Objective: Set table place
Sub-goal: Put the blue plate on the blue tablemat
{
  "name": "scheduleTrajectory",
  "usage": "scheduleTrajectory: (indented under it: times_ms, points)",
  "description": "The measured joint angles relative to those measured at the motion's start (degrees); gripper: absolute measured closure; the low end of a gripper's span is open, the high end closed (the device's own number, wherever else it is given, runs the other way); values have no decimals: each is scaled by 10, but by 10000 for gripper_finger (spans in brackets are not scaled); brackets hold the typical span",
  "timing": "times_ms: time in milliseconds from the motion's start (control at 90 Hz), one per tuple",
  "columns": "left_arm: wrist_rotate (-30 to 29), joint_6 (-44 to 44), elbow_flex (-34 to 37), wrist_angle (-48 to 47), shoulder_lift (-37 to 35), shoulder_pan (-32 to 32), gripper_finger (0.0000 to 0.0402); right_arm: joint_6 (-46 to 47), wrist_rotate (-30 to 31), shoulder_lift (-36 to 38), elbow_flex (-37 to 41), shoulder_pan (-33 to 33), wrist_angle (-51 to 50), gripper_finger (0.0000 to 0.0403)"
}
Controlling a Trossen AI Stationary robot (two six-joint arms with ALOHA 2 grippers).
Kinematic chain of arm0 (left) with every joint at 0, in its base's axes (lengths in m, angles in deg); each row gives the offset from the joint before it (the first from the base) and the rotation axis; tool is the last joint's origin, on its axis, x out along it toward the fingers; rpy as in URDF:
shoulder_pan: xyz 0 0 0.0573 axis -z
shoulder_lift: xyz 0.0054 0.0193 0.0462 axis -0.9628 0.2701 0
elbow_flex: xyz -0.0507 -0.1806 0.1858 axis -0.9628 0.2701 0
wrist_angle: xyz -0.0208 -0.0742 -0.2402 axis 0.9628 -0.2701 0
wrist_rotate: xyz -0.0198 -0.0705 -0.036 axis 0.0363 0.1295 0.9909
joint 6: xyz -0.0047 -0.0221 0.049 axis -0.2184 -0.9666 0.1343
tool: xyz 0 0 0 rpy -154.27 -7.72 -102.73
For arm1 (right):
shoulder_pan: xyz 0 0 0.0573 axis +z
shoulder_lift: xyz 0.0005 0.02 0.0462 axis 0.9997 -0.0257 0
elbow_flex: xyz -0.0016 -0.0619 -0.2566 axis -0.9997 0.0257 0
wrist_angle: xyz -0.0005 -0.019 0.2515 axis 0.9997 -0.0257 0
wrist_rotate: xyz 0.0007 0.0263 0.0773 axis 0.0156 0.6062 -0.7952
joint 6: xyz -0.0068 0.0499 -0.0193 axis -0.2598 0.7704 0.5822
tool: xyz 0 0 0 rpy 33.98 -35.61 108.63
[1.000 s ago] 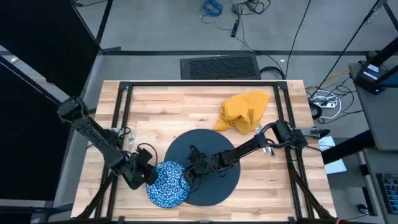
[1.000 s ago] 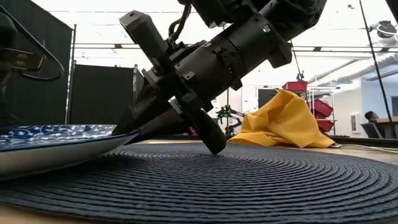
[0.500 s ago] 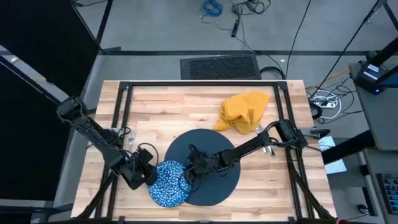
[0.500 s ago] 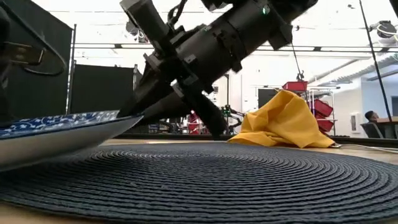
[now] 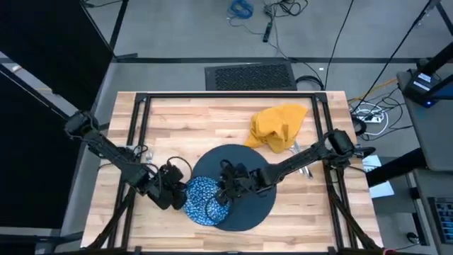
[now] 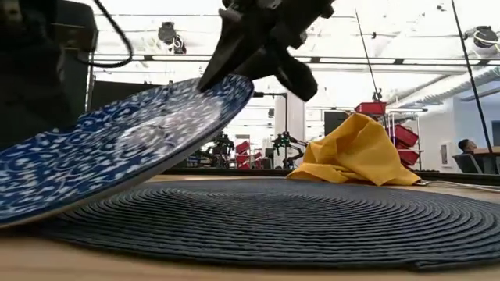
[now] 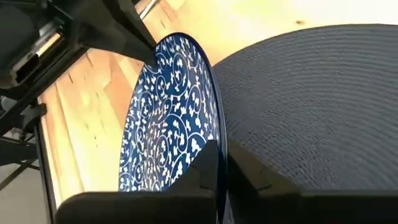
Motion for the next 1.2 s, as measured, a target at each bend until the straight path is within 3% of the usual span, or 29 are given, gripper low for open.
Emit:
scheduleTrajectory:
  times_ms: [178, 367, 611, 978, 1200]
  points:
    - [-7, 74, -25, -20, 0, -38, 401, 26, 12, 23, 0, 7, -49, 401]
    - [-7, 137, -27, 71, 1, -81, 401, 86, 40, 53, 0, 33, -142, 401]
    - [35, 201, -28, 167, 25, -129, 401, 196, 58, 61, 6, 68, -214, 401]
    - [134, 251, -30, 356, 152, -183, 400, 330, 71, 60, 16, 114, -306, 402]
    - [168, 267, -30, 367, 171, -213, 400, 347, 77, 37, 15, 101, -339, 401]
